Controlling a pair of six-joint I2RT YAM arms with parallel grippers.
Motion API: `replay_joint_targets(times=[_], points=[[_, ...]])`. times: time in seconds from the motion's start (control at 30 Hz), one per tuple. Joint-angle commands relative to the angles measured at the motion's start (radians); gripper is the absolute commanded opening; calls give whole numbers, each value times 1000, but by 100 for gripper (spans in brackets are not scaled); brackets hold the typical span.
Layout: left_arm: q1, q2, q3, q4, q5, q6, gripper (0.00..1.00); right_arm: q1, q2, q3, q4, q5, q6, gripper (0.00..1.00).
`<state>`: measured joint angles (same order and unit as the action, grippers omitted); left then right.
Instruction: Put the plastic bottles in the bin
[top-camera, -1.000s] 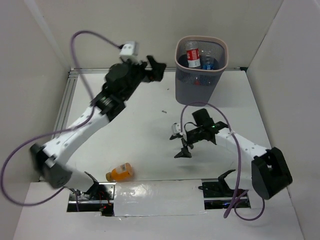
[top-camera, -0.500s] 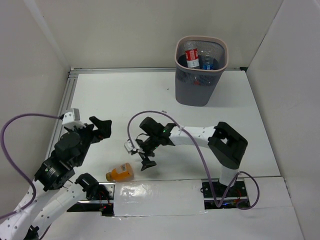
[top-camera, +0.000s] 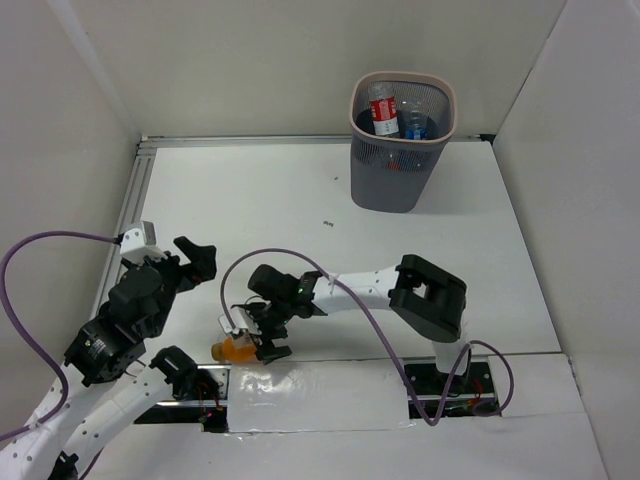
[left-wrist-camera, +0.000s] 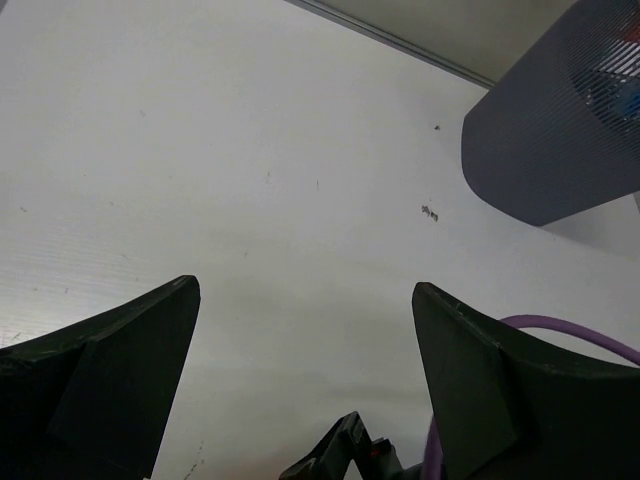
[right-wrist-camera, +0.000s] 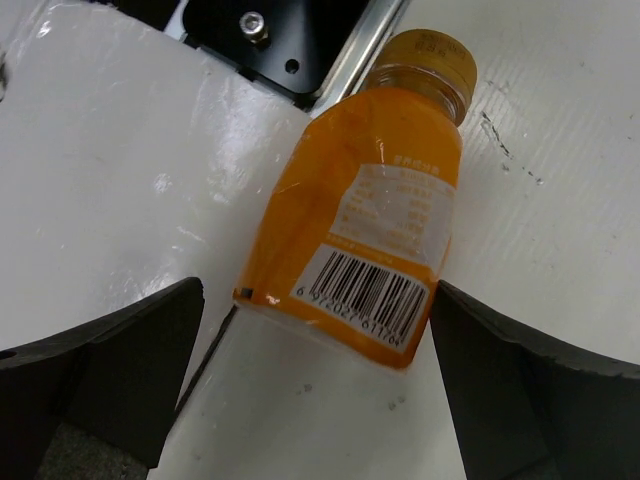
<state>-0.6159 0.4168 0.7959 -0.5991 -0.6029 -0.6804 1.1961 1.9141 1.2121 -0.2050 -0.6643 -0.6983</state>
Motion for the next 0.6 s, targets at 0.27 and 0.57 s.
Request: replay_joint_targets(times=[0.27, 0.57], points=[[2, -9, 46, 32, -5, 5, 100, 40, 68, 43, 242, 242, 282, 84], [2, -114, 37, 155, 44, 68, 100, -49, -22, 43, 188, 164, 283, 23]])
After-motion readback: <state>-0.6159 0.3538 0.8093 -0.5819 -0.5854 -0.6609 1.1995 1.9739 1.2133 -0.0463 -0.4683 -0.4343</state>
